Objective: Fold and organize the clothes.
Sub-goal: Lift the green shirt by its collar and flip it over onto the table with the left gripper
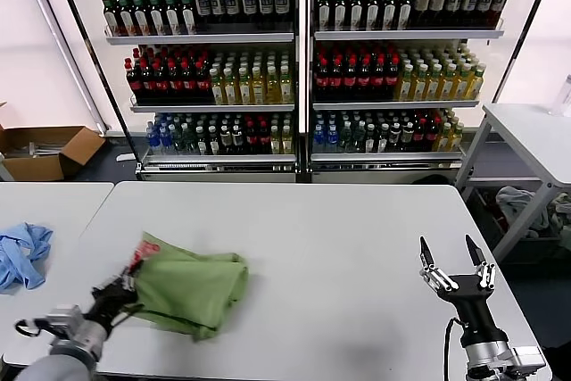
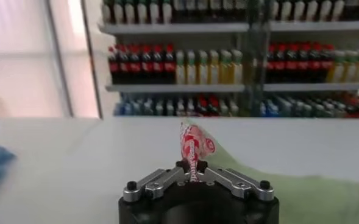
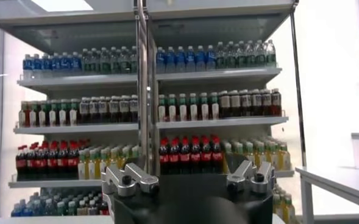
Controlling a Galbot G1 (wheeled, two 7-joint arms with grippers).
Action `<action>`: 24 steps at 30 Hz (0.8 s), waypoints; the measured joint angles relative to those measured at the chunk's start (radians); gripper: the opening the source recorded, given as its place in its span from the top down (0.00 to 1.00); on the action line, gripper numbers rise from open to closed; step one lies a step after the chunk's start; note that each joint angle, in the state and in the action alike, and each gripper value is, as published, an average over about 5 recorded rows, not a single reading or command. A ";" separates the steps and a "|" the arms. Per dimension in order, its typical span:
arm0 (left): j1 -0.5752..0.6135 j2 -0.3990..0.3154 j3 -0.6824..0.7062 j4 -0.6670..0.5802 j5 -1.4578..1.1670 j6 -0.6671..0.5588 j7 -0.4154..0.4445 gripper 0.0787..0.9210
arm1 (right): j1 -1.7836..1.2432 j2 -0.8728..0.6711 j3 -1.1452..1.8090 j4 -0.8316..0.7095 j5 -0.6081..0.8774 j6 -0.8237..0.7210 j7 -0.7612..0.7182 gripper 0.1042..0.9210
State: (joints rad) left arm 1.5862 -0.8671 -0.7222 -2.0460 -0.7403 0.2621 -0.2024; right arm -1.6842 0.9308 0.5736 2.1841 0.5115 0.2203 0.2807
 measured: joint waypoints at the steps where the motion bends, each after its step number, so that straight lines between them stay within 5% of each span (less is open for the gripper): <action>1: 0.001 0.011 -0.038 -0.006 -0.010 0.008 0.003 0.97 | 0.004 -0.001 -0.003 -0.001 0.001 0.000 0.000 0.12; 7: 0.000 0.073 -0.243 -0.052 -0.047 0.059 0.042 0.97 | 0.011 0.001 -0.009 -0.002 0.001 0.004 0.000 0.12; 12: 0.000 0.078 -0.283 -0.071 0.031 0.055 0.073 0.97 | 0.002 0.004 -0.002 0.003 0.000 0.013 -0.001 0.12; 17: -0.034 0.035 -0.182 0.005 0.212 -0.003 0.083 0.97 | -0.018 0.002 0.017 0.008 0.000 0.023 -0.001 0.12; 24: -0.111 -0.036 0.142 0.110 0.386 -0.068 0.088 0.97 | -0.037 0.003 0.032 0.006 -0.002 0.024 -0.003 0.12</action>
State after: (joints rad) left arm 1.4747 -0.9036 -0.5805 -1.9357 -0.3540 0.1939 -0.1140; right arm -1.7209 0.9340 0.6056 2.1898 0.5092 0.2442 0.2775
